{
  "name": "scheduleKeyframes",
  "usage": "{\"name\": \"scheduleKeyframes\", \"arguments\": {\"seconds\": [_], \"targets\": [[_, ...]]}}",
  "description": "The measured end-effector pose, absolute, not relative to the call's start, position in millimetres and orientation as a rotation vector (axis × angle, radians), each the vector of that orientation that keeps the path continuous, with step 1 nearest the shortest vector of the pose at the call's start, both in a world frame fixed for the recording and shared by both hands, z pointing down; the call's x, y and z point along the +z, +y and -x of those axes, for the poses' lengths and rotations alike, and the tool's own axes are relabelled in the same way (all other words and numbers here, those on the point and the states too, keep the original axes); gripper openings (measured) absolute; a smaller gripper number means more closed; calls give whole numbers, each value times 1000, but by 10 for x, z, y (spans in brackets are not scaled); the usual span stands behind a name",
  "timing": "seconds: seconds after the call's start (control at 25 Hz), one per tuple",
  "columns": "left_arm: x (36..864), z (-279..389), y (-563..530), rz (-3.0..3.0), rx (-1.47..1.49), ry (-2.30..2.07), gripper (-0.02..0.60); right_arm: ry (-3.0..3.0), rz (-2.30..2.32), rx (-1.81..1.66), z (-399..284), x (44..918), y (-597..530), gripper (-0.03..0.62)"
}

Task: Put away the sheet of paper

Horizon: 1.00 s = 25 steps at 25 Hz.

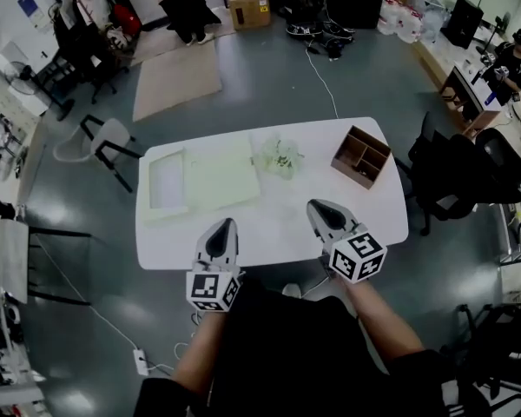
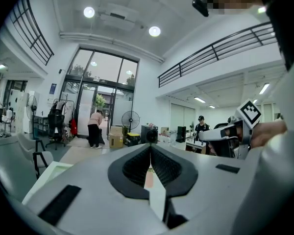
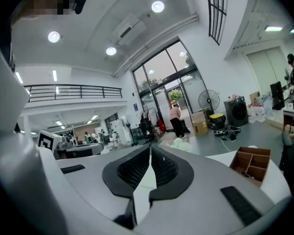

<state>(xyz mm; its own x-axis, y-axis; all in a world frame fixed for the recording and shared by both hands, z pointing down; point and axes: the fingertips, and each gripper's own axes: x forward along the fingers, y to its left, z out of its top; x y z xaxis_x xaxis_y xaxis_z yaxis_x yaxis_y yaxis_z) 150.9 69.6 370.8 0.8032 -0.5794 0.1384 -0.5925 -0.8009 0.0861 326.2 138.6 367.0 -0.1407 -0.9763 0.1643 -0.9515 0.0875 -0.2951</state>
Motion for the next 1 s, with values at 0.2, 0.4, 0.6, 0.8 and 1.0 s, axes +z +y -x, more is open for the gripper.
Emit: {"name": "scheduleKeyframes", "arguments": {"seconds": [0.2,0.4,0.6,0.8,1.0], "targets": [[3657,-1573,734,-2865,149,-907,5,2198,2121,-413,-3390,3554,1507,3],[3723,-1512,766,-2849,157,-916,5,2254,2155,-404,-3307,3600,1543,3],[3723,-1389,784,-2850,150,-950,5,2286,2157,-410,-3235,3665,1546,0],[3709,-1165,707,-2848,154,-1024,5,2345,2153,-390,-3108,3721,1407,-1],[3778,-941,611,-2809,177,-1080,5,2389,2137,-406,-2941,3821,1278,0]]}}
